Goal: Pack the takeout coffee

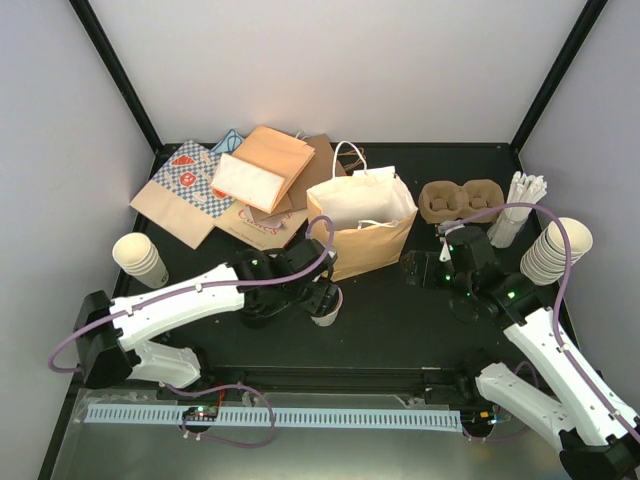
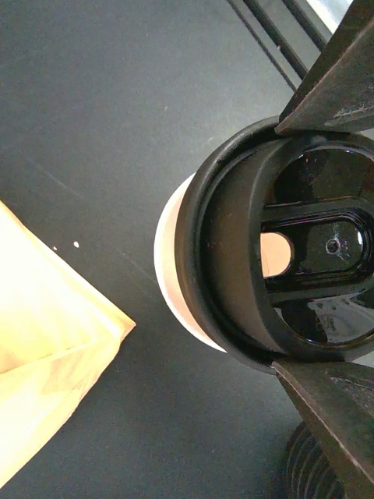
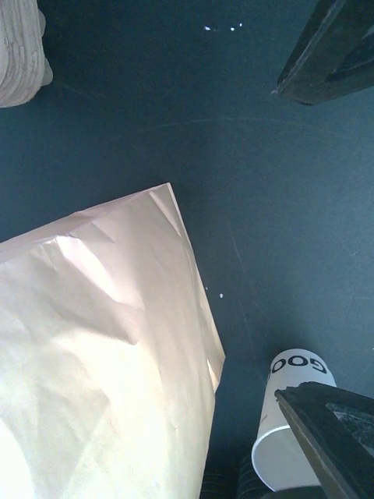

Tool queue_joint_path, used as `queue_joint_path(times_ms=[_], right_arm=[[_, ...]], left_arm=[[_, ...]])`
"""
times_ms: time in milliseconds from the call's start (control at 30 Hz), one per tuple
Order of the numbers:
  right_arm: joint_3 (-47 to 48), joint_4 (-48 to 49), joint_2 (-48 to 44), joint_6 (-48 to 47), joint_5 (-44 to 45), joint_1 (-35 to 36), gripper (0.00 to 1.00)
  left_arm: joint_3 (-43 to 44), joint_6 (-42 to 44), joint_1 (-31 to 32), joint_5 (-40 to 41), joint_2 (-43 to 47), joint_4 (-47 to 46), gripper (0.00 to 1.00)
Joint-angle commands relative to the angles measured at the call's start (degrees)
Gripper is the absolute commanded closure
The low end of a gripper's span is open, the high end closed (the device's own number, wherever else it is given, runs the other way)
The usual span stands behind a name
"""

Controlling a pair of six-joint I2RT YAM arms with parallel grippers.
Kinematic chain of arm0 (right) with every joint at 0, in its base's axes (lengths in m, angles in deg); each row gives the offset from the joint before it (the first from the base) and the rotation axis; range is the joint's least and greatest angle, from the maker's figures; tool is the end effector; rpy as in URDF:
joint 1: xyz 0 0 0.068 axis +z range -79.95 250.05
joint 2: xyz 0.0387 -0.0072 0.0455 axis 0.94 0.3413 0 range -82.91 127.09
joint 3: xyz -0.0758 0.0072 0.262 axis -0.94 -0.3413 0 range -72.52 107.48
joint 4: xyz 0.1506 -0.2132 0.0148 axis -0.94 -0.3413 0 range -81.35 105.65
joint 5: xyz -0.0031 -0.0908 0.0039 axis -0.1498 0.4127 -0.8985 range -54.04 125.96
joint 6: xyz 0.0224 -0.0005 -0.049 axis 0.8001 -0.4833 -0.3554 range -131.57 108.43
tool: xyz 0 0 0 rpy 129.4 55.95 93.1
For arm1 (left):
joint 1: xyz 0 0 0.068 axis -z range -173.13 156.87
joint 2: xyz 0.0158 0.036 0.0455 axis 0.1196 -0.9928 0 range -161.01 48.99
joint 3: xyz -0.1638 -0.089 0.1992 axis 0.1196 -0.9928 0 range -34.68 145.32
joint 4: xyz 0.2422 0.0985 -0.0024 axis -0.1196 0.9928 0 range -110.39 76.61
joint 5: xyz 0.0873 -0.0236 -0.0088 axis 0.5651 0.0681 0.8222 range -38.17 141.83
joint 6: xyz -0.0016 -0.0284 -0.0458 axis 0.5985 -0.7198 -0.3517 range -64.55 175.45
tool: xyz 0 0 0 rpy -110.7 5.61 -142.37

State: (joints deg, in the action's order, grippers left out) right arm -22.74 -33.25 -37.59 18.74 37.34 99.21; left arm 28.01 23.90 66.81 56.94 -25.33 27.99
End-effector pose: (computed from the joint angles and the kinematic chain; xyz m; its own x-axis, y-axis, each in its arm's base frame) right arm 0.1333 0.0734 0.3033 -0.7661 0.1502 -0.6249 -0.0990 0.9331 0.3456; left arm 0.1307 -0.2194 0.2823 -0.8091 0.3576 -0.4664 0.4886 0.8502 -0.1958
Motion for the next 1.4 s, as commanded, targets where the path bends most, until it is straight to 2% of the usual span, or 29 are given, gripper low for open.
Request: queue_joint_path(times_ms=[0,833,1067,1367], right_arm=[[-0.48,0.84,-0.19,-1.01,-0.89,-0.16,0.00],[-1.11,1.33,0.35,-1.57,-3.55,-0.20,0.00],[-1.87,2.02,1.13,-1.76,-8.52,-0.16,0.00],[-7.82,8.04,1.89,1.08,-19.92,-0.16,0.00]], left_arm=[[2.95,1.66,0.96,2.92,-2.07,-0.53,0.32],[3.38,2.34,1.32,4.48,-7.76,-0.02,0.32],[3.91,2.67,1.40,3.57,-9.73,1.14,0.32],[2.16,2.17,1.75,3.51,-10.69,0.29,0.32]])
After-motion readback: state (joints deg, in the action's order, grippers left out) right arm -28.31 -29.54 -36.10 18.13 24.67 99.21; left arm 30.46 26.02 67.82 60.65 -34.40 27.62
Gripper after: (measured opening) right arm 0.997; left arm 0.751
